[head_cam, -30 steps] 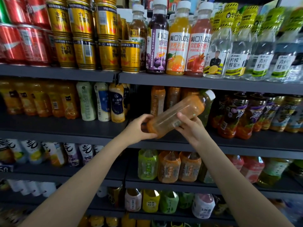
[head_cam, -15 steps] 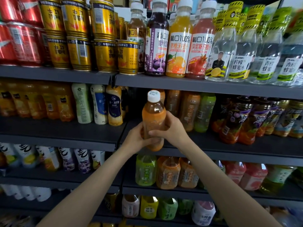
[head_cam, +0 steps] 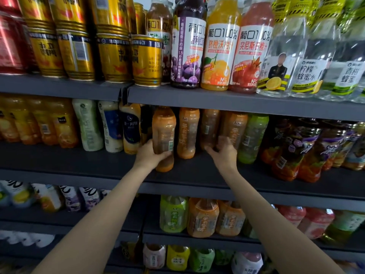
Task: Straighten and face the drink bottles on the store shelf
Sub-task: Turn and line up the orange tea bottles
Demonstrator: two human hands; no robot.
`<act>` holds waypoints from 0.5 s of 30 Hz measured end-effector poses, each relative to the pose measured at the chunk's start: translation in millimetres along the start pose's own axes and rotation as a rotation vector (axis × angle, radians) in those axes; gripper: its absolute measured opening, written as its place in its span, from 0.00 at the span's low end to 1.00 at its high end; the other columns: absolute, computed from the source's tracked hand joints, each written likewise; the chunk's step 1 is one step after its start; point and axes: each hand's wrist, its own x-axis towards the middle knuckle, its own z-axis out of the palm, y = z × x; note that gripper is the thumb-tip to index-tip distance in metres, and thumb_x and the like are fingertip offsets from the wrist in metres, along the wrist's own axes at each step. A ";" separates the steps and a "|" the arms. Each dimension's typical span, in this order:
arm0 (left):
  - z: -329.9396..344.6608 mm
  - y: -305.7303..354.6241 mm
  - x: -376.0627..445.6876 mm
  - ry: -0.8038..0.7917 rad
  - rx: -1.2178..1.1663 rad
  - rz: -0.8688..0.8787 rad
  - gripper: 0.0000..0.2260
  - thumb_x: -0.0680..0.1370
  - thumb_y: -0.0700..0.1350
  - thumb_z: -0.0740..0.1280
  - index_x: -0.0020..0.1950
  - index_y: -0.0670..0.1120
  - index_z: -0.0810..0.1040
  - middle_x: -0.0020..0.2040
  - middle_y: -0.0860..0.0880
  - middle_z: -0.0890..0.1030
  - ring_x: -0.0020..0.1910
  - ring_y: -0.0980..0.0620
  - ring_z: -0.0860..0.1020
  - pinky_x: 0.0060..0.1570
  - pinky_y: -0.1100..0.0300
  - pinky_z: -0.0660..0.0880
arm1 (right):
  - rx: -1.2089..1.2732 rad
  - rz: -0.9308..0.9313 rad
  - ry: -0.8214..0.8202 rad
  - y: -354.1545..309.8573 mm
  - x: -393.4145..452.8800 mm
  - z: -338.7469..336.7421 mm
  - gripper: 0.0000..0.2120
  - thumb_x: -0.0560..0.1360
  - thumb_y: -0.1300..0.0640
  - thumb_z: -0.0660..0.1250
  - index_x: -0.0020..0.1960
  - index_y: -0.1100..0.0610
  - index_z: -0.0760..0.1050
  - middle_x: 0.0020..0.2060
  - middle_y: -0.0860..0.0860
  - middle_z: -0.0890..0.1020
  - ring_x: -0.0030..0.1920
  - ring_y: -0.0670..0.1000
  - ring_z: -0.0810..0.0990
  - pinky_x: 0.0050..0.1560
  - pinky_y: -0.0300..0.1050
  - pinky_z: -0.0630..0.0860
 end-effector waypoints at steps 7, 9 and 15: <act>10.7 1.2 3.7 0.071 0.127 0.007 0.26 0.72 0.51 0.72 0.65 0.42 0.69 0.62 0.44 0.76 0.62 0.45 0.73 0.59 0.54 0.71 | 0.017 0.130 0.078 -11.9 51.9 38.1 0.33 0.74 0.56 0.70 0.71 0.67 0.59 0.67 0.62 0.70 0.67 0.60 0.70 0.66 0.49 0.68; 9.2 0.2 3.8 0.063 0.112 -0.001 0.26 0.72 0.52 0.72 0.65 0.42 0.69 0.61 0.44 0.76 0.62 0.45 0.74 0.60 0.50 0.72 | -0.008 0.206 0.078 -15.2 62.5 52.9 0.33 0.76 0.56 0.68 0.72 0.68 0.56 0.69 0.64 0.67 0.68 0.61 0.68 0.67 0.51 0.66; 8.8 -1.4 2.6 0.059 0.087 -0.008 0.25 0.72 0.51 0.72 0.64 0.43 0.69 0.61 0.45 0.76 0.62 0.46 0.74 0.59 0.51 0.72 | -0.210 0.307 0.213 -18.8 77.1 77.3 0.26 0.78 0.66 0.59 0.73 0.65 0.54 0.72 0.63 0.61 0.70 0.63 0.63 0.66 0.54 0.65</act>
